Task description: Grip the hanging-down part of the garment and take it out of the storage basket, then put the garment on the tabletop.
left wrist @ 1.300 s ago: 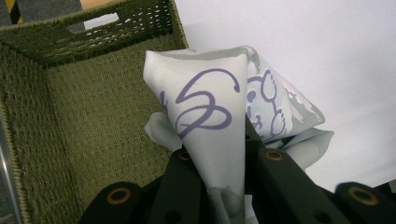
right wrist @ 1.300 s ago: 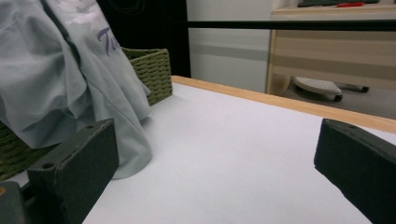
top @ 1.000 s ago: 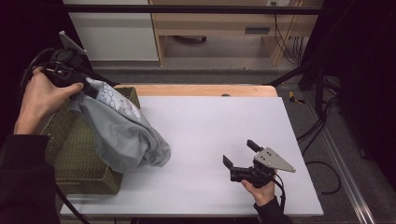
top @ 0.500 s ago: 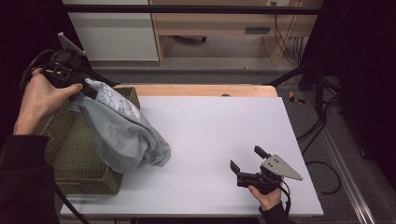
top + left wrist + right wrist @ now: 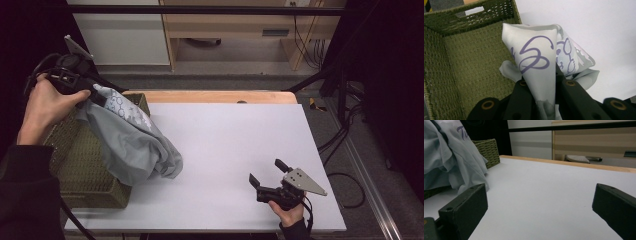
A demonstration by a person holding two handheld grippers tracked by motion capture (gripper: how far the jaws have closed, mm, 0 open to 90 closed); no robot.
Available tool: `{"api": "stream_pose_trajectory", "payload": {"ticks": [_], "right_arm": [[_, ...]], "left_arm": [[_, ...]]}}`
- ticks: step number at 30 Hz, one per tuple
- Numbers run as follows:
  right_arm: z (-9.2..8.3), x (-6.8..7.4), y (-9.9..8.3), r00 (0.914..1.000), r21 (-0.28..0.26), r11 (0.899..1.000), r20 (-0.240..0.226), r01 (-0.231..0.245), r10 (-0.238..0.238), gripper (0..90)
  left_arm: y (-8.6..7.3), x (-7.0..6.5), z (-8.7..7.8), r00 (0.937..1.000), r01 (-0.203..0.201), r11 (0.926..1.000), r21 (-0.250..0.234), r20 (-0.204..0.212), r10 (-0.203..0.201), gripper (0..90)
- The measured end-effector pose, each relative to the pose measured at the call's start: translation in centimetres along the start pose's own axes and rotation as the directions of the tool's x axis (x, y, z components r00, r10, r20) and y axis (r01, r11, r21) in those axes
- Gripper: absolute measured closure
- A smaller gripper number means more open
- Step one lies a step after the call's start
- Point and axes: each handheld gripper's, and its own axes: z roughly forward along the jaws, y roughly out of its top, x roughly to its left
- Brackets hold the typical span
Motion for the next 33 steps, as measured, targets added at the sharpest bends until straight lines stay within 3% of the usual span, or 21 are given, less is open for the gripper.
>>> {"api": "stream_pose_trajectory", "payload": {"ticks": [8,18,22,26,28,30,31,33], "right_arm": [[-0.2,-0.2,0.0,1.0,0.002,1.0,0.001,0.002,-0.002,0.3],[-0.3,-0.2,0.0,1.0,0.007,1.0,0.006,-0.003,0.003,0.3],[-0.4,-0.3,0.1,1.0,0.007,1.0,0.004,-0.004,0.004,0.3],[-0.4,-0.2,0.1,1.0,0.006,1.0,0.004,-0.006,0.006,0.3],[-0.5,-0.2,0.1,1.0,0.006,1.0,0.002,-0.007,0.007,0.3],[-0.5,-0.2,0.1,1.0,0.006,1.0,0.003,-0.007,0.007,0.3],[-0.4,-0.2,0.1,1.0,0.007,1.0,0.003,-0.004,0.004,0.3],[-0.5,-0.2,0.1,1.0,0.01,1.0,0.0,-0.003,0.003,0.3]], "left_arm": [[0.2,-0.5,0.0,0.9999,-0.005,1.0,-0.004,0.009,0.005,84.1],[1.3,-4.1,0.0,0.9956,-0.086,0.9961,-0.017,0.035,0.087,84.6],[2.0,-6.5,0.4,0.9898,-0.134,0.9906,-0.029,0.046,0.135,84.7],[2.4,-8.0,0.6,0.9839,-0.166,0.9856,-0.031,0.061,0.168,84.7],[2.6,-9.5,0.7,0.9746,-0.205,0.9782,-0.032,0.085,0.207,84.6],[2.7,-10.0,0.7,0.9726,-0.213,0.9763,-0.038,0.087,0.216,84.7],[2.8,-11.0,0.7,0.9669,-0.238,0.9701,-0.048,0.084,0.241,84.7],[2.8,-11.5,0.6,0.9638,-0.246,0.9679,-0.05,0.092,0.25,84.7]]}}
